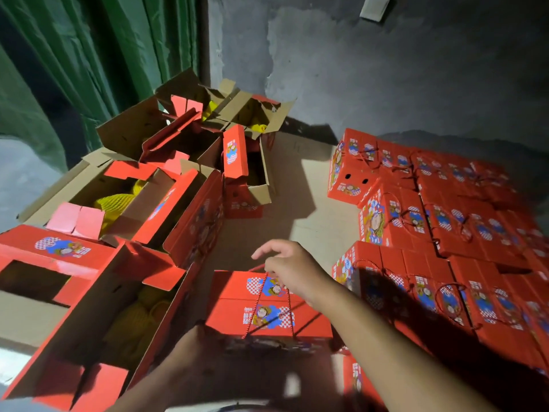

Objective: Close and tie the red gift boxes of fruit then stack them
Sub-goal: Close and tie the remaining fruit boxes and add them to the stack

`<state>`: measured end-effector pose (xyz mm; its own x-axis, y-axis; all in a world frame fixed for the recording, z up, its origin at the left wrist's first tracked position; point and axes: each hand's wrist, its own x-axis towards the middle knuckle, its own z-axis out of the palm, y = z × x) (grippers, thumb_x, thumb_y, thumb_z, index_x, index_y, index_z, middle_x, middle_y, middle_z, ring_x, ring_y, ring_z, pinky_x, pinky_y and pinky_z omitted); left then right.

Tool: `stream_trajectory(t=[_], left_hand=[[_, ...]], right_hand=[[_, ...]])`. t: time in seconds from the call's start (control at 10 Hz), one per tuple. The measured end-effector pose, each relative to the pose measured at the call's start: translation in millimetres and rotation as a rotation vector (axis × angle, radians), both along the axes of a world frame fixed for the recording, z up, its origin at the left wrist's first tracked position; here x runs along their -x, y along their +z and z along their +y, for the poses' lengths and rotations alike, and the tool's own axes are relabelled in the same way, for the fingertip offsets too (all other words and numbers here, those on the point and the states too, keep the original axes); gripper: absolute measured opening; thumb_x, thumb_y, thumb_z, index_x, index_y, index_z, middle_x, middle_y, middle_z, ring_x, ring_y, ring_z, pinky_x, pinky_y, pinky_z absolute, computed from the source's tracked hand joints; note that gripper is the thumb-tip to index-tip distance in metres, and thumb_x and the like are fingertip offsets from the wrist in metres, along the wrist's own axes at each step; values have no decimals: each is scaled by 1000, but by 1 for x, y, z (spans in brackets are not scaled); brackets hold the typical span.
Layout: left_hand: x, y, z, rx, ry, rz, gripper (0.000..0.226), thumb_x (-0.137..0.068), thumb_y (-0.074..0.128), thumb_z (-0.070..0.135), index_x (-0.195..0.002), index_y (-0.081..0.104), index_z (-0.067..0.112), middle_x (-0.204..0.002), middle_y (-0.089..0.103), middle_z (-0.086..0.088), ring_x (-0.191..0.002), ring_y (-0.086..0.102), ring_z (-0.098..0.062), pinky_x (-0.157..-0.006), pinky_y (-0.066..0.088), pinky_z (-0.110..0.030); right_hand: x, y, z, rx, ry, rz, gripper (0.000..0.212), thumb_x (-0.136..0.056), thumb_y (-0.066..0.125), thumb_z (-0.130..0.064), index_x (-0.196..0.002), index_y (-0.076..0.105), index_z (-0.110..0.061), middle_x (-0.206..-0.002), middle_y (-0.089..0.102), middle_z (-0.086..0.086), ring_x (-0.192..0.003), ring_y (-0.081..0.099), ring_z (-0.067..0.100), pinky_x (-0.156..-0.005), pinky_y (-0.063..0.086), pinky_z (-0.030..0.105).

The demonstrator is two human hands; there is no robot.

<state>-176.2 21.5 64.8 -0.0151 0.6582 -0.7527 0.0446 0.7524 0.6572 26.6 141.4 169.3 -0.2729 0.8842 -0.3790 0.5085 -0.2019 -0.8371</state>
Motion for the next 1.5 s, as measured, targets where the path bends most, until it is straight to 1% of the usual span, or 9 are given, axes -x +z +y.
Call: stream_trajectory(t=[0.1,0.2,0.3,0.4,0.6,0.8,1.2,1.3,1.5], left_hand=[[2,1,21,-87,2,86,13,-96,68,8,-104,62,16,-118,67,-22,-99,72,-27,-77,63,-49],[-12,-2,50,-197,12,130,11,-93,73,23,-101,71,16,-115,68,-22,-106,65,-33,-70,62,-57],[-29,-2,64,-194,17,12,45,-93,73,33,-132,52,29,-131,59,-3,-118,59,-21,-60,62,-46],[-53,7,85,-140,-26,-115,67,-91,74,39,-142,33,54,-123,62,20,-111,60,-7,-59,61,-41],[-100,24,151,-172,-169,-82,109,-83,79,52,-156,-1,53,-129,55,31,-111,61,-7,-70,62,-42],[-137,26,219,-241,-213,-59,103,-63,81,63,-142,14,69,-124,67,19,-110,65,-15,-74,63,-49],[-212,2,347,-350,-243,-125,76,-100,63,32,-155,16,55,-97,70,25,-90,62,-13,-82,53,-41],[-228,0,364,-352,-324,-113,71,-100,61,43,-154,17,57,-118,71,6,-102,62,-19,-88,56,-47],[-259,-15,388,-354,-432,-70,93,-92,70,28,-154,9,60,-124,66,-14,-94,71,-35,-77,61,-49]], right_hand=[[0,11,11,-48,-10,-24,32,-79,52,-14,-97,71,-34,-54,49,-3,-49,41,17,-47,32,25],[-7,17,21,-67,-75,-38,30,-81,55,-12,-96,72,-31,-66,62,12,-58,52,20,-58,41,30],[-15,22,34,-89,-189,-17,28,-82,56,-9,-94,74,-27,-83,72,22,-67,62,34,-67,46,34],[-21,29,55,-113,-259,39,28,-84,57,-3,-95,75,-21,-87,74,19,-72,65,37,-66,46,31],[-43,40,107,-138,-364,83,28,-84,55,2,-97,75,-13,-59,59,-12,-46,41,7,-46,31,21],[-75,38,161,-149,-457,131,31,-82,55,3,-93,75,-19,-70,53,7,-53,34,18,-54,26,32],[-147,21,253,-177,-691,243,31,-87,56,10,-104,76,-7,-61,58,-18,-68,50,10,-72,42,26],[-159,14,267,-179,-748,260,30,-88,56,8,-103,75,-9,-64,50,-6,-60,45,12,-58,39,23],[-194,0,284,-210,-823,254,33,-86,61,0,-96,78,-26,-64,47,-5,-62,43,16,-62,38,30]])
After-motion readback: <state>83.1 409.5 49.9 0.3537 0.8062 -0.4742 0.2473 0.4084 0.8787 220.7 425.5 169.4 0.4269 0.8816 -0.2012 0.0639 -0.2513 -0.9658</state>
